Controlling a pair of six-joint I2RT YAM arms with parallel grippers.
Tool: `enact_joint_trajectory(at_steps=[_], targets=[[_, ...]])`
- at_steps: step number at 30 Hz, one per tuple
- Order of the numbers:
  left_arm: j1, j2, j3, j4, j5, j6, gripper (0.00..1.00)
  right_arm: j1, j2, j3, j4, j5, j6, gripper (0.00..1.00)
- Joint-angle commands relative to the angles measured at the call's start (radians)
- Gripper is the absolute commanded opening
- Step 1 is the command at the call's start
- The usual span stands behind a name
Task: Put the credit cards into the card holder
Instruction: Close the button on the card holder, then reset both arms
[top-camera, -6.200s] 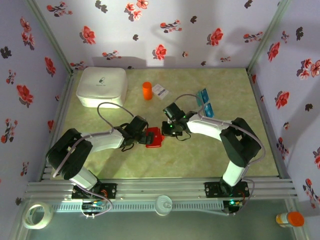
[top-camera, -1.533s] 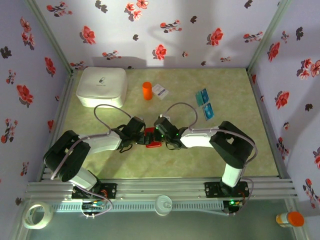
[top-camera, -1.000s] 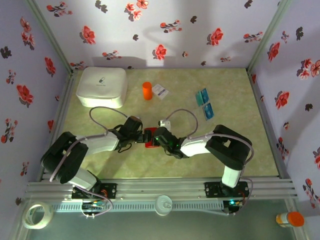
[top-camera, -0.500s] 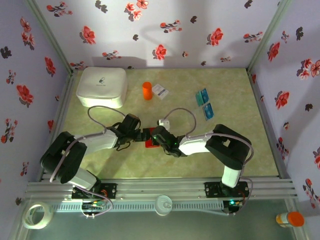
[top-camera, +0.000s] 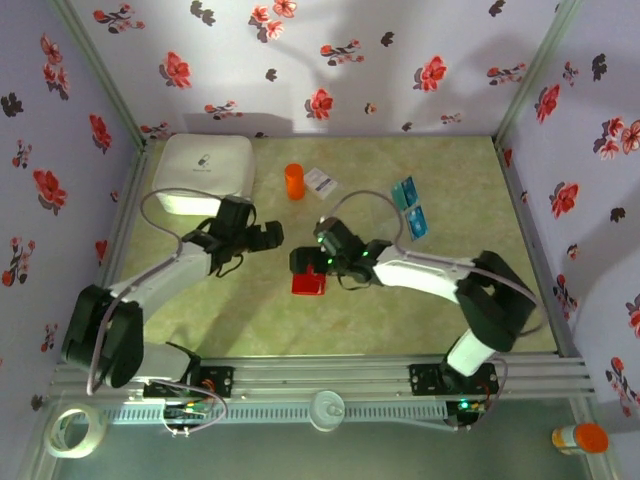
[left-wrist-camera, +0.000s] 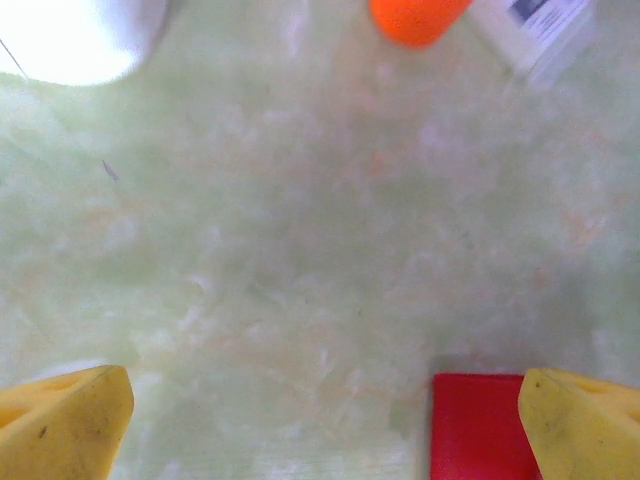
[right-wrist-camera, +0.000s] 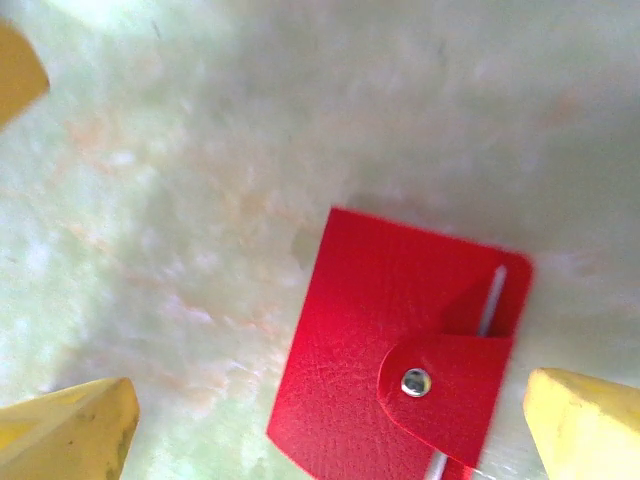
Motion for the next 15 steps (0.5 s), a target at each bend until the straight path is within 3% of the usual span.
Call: enact_joint_trajectory(at_steps=[1, 6, 9, 15], targets=[[0.033, -0.082, 0.025, -0.07, -0.035, 0.064, 1.0, -0.07, -0.144, 0.042, -0.138, -0.011, -0.057, 0.99], [0.078, -0.205, -0.009, -0.057, -0.154, 0.115, 1.0, -0.192, -0.347, 0.004, -0.291, 0.169, -0.123, 0.99], [0.107, -0.287, -0.089, 0.043, -0.227, 0.17, 1.0, -0.315, -0.446, -0.049, -0.344, 0.264, -0.14, 0.99], [0.196, -0.4, -0.27, 0.302, -0.28, 0.334, 1.0, -0.586, -0.561, -0.23, -0.24, 0.412, -0.153, 0.99]])
